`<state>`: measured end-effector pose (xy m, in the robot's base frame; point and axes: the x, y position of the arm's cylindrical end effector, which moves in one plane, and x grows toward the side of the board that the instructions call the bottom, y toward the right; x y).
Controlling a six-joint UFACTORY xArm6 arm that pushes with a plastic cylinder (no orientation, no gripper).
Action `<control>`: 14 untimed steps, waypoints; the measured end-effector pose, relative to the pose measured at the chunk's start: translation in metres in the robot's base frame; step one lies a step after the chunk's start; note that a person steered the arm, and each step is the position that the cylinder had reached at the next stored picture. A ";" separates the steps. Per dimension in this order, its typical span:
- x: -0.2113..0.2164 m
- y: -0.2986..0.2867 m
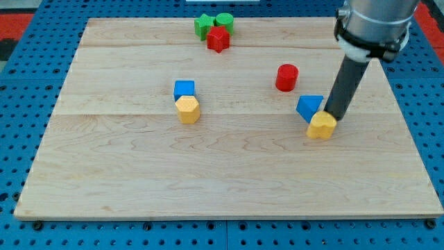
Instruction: Push the blue triangle into the blue cube
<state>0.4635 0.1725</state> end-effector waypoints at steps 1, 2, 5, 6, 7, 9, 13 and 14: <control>-0.005 -0.036; -0.034 -0.075; -0.048 -0.011; -0.067 -0.030; -0.068 -0.136; -0.075 -0.111; -0.106 -0.209; -0.106 -0.181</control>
